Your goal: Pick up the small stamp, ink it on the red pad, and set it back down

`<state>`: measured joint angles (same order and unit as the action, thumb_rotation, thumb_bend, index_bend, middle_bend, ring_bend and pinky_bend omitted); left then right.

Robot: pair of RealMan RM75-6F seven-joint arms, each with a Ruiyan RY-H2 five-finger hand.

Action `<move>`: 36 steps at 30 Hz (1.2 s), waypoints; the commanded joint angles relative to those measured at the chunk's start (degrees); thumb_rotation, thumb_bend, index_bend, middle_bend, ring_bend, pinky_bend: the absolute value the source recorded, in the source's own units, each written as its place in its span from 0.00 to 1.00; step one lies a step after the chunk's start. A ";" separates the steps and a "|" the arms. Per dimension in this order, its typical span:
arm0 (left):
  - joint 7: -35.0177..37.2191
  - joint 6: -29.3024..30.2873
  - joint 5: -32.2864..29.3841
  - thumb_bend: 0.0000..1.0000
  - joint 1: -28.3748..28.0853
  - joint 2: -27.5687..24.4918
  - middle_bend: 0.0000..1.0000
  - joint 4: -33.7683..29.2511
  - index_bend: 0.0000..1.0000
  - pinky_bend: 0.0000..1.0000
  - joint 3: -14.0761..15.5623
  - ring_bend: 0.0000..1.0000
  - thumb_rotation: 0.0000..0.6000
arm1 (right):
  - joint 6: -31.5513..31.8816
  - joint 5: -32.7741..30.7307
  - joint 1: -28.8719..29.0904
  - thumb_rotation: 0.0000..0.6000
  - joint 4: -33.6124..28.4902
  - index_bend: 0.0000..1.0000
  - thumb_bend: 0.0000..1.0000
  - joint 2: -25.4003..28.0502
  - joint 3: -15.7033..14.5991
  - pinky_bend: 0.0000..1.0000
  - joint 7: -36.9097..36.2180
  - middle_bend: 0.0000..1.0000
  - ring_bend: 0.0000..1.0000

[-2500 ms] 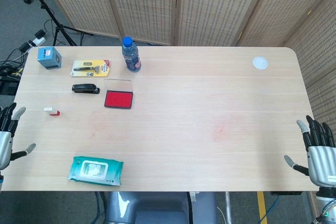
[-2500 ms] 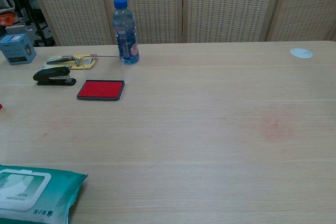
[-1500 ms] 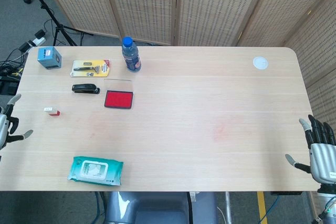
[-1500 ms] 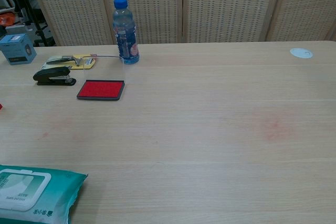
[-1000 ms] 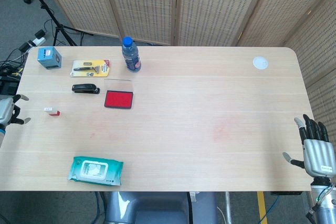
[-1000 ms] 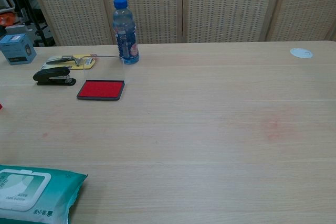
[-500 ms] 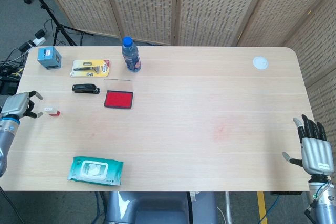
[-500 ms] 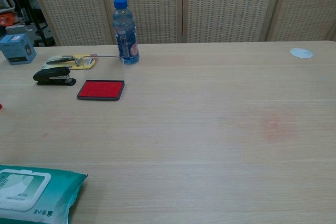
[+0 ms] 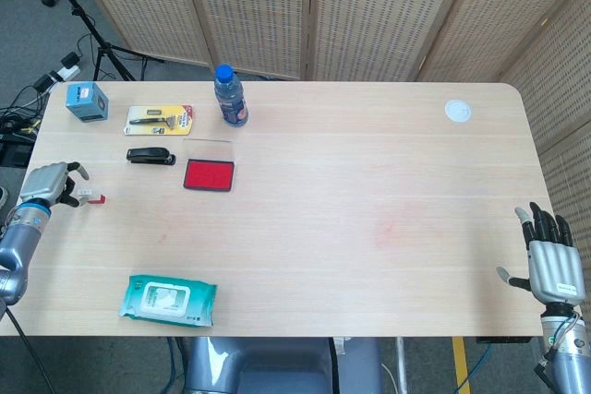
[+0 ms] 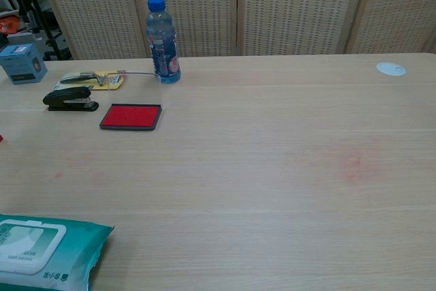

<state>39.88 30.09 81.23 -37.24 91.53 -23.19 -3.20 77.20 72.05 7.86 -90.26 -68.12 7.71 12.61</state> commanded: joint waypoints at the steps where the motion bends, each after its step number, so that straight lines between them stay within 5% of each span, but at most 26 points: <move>1: -0.09 -0.41 -0.05 0.25 -0.13 0.36 0.97 0.50 0.48 0.99 0.05 1.00 1.00 | -0.12 -0.22 0.06 1.00 0.11 0.00 0.00 -0.03 0.08 0.00 -0.13 0.00 0.00; 24: 0.68 -0.59 -0.95 0.36 -0.48 0.26 0.97 0.90 0.64 0.99 -0.97 1.00 1.00 | -0.92 -0.99 0.49 1.00 0.44 0.00 0.00 0.02 -0.06 0.00 -0.75 0.00 0.00; 29: 1.99 2.14 -0.44 0.36 -0.97 -2.80 0.97 -4.09 0.64 0.99 -1.43 1.00 1.00 | -1.05 -0.97 0.56 1.00 0.27 0.00 0.00 0.12 -0.17 0.00 -0.83 0.00 0.00; 36: -1.20 1.36 -0.24 0.36 -5.02 -12.06 0.97 -20.43 0.64 0.99 -2.85 1.00 1.00 | -1.43 -1.10 0.74 1.00 0.13 0.00 0.00 0.39 -0.14 0.00 -1.33 0.00 0.00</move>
<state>40.64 31.79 81.06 -39.98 84.25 -36.20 -4.98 75.79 70.96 8.58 -90.12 -67.75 7.56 11.31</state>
